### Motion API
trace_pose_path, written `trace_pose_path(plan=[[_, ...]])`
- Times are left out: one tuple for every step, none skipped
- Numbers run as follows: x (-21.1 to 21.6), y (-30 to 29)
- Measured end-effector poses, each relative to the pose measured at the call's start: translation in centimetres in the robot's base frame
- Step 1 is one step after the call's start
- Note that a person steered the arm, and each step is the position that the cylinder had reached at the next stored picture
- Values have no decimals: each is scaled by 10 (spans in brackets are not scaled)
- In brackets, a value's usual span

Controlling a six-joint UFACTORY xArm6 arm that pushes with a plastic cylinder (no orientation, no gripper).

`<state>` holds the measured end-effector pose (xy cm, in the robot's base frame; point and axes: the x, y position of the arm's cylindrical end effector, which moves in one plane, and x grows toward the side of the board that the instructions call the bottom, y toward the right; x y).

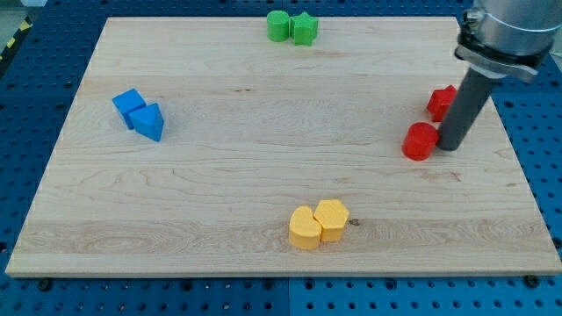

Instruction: Move red circle closer to the yellow pentagon

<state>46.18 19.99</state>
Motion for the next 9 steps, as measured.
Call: trace_pose_path(plan=[[-2,-25],[-13,-44],[-18,-58],[-19,-78],[-20,-92],[-20,-105],[-12,-114],[11,-122],[32,-141]])
